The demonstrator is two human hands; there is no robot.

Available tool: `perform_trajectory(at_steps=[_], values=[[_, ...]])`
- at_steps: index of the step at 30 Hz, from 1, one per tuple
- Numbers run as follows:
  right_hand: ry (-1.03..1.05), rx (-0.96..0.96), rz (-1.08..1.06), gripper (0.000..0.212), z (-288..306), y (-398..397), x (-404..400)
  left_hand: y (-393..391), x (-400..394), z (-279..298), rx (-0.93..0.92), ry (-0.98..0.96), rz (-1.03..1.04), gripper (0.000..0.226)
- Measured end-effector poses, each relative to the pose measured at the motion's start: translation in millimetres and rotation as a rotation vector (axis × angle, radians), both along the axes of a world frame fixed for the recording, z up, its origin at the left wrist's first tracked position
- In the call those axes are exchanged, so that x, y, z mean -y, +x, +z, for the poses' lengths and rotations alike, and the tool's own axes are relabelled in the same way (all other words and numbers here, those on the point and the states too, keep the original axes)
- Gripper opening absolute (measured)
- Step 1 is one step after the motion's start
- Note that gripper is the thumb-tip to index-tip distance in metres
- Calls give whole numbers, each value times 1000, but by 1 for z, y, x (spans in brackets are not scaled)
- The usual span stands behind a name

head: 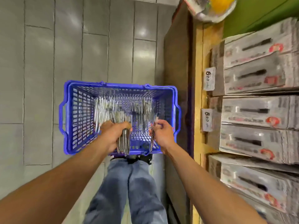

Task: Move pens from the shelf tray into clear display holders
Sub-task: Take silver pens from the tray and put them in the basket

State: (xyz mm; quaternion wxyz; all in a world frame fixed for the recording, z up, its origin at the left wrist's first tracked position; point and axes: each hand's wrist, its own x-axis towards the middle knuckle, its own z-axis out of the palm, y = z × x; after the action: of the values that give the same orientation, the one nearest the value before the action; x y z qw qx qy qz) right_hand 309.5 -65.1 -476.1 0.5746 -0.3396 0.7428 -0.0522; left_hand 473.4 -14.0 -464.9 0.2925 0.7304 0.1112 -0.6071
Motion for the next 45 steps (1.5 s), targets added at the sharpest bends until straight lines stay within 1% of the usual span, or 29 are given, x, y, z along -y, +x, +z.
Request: perform_trajectory(at_steps=[1, 3, 5, 7, 11, 12, 13, 14, 16, 18, 19, 20, 21, 23, 26, 28, 32, 36, 38, 41, 45], values=[[-9, -67, 50, 16, -24, -2, 1, -3, 4, -24, 17, 10, -6, 47], [-11, -148, 112, 22, -67, -5, 3, -7, 10, -70, 50, 23, -22, 48], [2, -170, 148, 24, -106, -6, 8, -11, 16, -112, 53, 39, -40, 52], [-13, -177, 126, 24, -144, -8, 17, -18, 24, -155, 67, 55, -82, 59], [-38, -221, 133, 21, -216, -3, 30, -33, 37, -233, 121, 49, -145, 81], [-48, -240, 138, 21, -231, 1, 32, -37, 40, -249, 132, 39, -150, 83], [-58, -262, 148, 21, -246, 4, 34, -41, 42, -266, 141, 32, -146, 81], [-61, -288, 163, 23, -259, 8, 35, -44, 45, -280, 141, 25, -130, 73], [-61, -343, 198, 27, -279, 12, 38, -50, 50, -302, 160, 23, -99, 37], [-84, -393, 231, 30, -295, 15, 40, -55, 53, -318, 184, -11, -129, 37], [-100, -417, 244, 31, -300, 16, 41, -56, 54, -326, 201, -31, -154, 31], [-113, -437, 257, 32, -304, 16, 40, -57, 55, -329, 225, -43, -174, 25], [-120, -452, 272, 33, -307, 16, 40, -58, 56, -332, 244, -46, -206, 26], [-119, -466, 304, 36, -311, 13, 38, -60, 57, -333, 265, -39, -248, 44], [-124, -449, 365, 41, -312, 6, 34, -66, 58, -334, 323, -41, -302, 61], [-127, -423, 398, 42, -309, 2, 31, -71, 59, -330, 355, -38, -332, 67], [-101, -382, 409, 44, -301, -4, 29, -76, 60, -325, 388, -49, -413, 58], [-79, -361, 401, 47, -294, -8, 26, -78, 56, -323, 467, -31, -539, 71], [-78, -345, 389, 50, -292, -10, 25, -79, 53, -322, 475, -33, -542, 75], [-64, -347, 379, 53, -291, -13, 21, -80, 47, -320, 489, -39, -525, 73], [-47, -365, 390, 58, -290, -14, 15, -75, 38, -317, 594, -54, -493, 59]])
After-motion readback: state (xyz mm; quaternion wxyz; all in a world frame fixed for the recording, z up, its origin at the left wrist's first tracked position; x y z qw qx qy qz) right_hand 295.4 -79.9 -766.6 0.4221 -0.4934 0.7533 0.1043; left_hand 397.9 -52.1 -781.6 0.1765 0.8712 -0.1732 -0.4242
